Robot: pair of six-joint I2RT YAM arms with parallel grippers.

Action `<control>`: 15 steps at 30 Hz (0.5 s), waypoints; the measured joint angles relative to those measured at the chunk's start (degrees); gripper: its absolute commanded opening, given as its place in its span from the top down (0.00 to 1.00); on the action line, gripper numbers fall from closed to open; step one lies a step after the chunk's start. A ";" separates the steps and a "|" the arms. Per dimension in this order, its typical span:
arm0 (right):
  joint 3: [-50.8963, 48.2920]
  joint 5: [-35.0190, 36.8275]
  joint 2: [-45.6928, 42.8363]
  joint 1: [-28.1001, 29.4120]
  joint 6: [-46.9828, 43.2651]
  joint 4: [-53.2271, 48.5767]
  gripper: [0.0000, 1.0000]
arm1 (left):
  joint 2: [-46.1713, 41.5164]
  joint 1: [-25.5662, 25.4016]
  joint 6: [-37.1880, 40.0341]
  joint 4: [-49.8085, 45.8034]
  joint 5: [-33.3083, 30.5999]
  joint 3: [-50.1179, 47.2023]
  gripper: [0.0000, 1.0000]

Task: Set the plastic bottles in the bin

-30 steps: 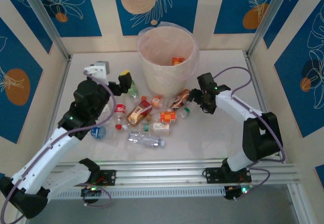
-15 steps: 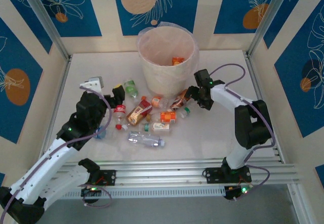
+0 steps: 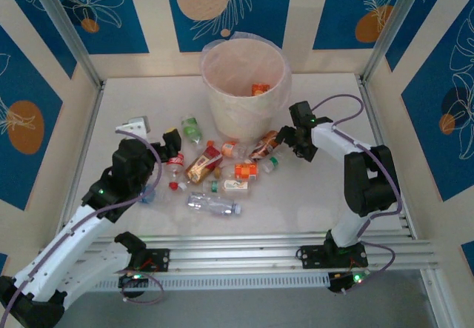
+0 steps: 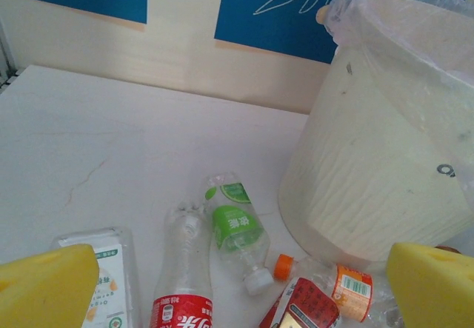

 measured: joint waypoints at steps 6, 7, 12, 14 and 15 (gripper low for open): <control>-0.96 -0.02 0.00 -0.46 -0.81 -1.05 0.09 | -0.04 0.00 -0.02 -0.94 -0.66 0.00 0.00; -0.96 -0.04 0.00 -0.46 -0.87 -1.03 0.09 | -0.02 0.00 -0.04 -1.09 -0.66 0.00 0.00; -0.96 -0.59 0.07 -0.28 -0.83 -0.79 0.10 | -0.07 0.00 -0.04 -1.57 -0.94 0.00 0.00; -0.96 -0.74 0.17 -0.02 -0.81 -0.68 0.10 | -0.22 0.00 -0.04 -1.75 -1.05 0.00 0.01; -0.96 -0.96 0.37 0.13 -0.81 -0.59 0.10 | -0.39 0.00 -0.04 -1.90 -1.07 0.00 0.00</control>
